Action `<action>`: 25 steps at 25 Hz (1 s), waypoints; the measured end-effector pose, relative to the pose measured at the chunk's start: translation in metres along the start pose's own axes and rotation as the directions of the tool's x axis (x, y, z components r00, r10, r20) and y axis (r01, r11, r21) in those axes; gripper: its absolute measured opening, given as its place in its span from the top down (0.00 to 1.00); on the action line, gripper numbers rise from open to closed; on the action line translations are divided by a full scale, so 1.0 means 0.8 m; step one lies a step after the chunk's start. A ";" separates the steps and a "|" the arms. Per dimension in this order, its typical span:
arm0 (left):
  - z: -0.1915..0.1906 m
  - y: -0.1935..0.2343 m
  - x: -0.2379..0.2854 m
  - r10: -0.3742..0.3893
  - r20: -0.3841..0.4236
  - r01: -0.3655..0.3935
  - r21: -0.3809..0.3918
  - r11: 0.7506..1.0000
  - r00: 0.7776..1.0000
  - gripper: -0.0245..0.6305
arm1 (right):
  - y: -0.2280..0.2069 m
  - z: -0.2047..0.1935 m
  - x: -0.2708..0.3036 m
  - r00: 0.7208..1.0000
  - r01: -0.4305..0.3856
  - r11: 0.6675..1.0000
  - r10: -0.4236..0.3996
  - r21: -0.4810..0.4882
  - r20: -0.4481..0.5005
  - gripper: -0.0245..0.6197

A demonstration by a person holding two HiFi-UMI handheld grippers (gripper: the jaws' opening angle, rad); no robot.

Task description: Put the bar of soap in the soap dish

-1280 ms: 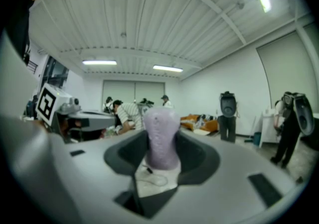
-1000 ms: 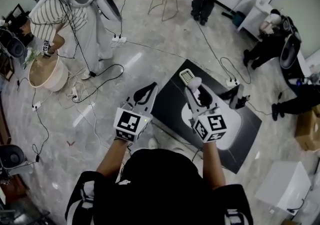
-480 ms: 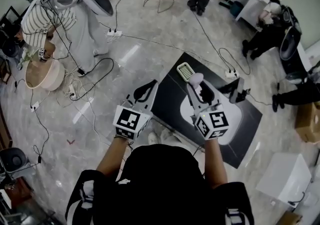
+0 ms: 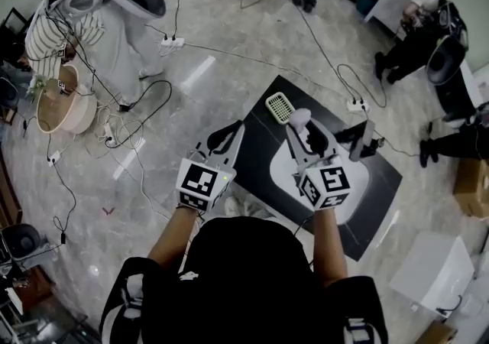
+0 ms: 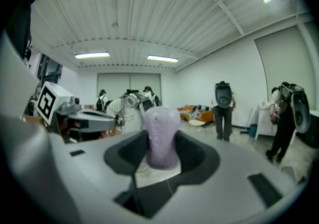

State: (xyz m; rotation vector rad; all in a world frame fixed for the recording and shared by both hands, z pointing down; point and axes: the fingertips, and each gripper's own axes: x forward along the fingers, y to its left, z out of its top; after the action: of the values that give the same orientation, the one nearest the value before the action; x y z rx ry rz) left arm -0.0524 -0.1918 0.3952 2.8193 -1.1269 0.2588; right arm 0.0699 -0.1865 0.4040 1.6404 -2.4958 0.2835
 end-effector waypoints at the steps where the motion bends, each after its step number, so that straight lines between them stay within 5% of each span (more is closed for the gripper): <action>1: -0.002 0.001 0.007 -0.002 -0.004 0.002 -0.001 1.000 1.000 0.92 | -0.006 -0.003 0.004 1.000 -0.001 1.000 0.001 0.003 -0.007 0.65; 25: -0.100 0.013 0.106 -0.024 -0.187 0.006 -0.096 0.995 0.982 0.92 | -0.069 -0.133 0.084 0.959 -0.060 0.998 0.063 0.018 -0.277 0.65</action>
State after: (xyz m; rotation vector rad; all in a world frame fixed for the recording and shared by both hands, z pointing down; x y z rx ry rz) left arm -0.0093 -0.2445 0.4904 2.6535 -1.0475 0.4476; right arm 0.0955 -0.2425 0.5267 1.4156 -2.3385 0.4964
